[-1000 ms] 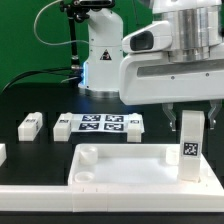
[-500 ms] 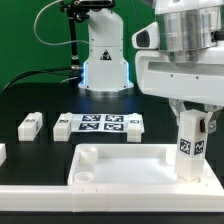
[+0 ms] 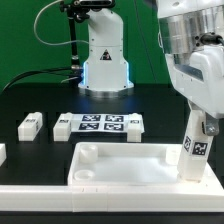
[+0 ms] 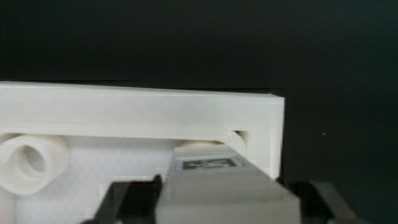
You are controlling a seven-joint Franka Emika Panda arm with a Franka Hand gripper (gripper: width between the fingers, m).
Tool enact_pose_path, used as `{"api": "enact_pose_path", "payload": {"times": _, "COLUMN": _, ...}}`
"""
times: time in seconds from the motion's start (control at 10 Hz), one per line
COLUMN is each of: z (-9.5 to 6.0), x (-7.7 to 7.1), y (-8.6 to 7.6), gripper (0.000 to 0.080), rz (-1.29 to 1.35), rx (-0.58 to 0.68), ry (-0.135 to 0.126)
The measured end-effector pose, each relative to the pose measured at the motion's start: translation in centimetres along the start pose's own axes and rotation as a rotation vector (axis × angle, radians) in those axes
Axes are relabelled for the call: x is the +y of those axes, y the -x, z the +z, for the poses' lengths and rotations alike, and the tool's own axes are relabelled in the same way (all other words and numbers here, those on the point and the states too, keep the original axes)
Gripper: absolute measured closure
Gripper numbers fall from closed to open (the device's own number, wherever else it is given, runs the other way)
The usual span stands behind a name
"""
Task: Assemble desk
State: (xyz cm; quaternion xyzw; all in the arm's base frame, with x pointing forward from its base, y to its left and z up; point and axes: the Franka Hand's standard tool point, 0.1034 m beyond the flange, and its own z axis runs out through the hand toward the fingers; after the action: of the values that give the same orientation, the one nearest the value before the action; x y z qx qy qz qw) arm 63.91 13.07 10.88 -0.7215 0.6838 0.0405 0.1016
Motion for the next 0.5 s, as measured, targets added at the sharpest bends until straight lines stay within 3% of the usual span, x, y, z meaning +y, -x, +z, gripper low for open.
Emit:
{"api": "enact_pose_path", "payload": {"times": 0.1, "z": 0.02, "x": 0.01, "y": 0.08, "gripper": 0.0500, "rz": -0.002, "rx": -0.001, "ry": 0.000}}
{"api": "enact_pose_path", "payload": {"times": 0.2, "z": 0.01, "x": 0.01, "y": 0.07, "gripper": 0.0320, "rz": -0.056, "rx": 0.000, "ry": 0.000}}
{"api": "enact_pose_path", "payload": {"times": 0.3, "z": -0.09, "x": 0.04, "y": 0.05, "gripper": 0.0202, "rz": -0.199, "rx": 0.003, "ry": -0.004}}
{"api": "enact_pose_path", "payload": {"times": 0.5, "z": -0.13, "x": 0.11, "y": -0.09, "gripper": 0.0161, "rz": -0.517, "rx": 0.012, "ry": 0.003}}
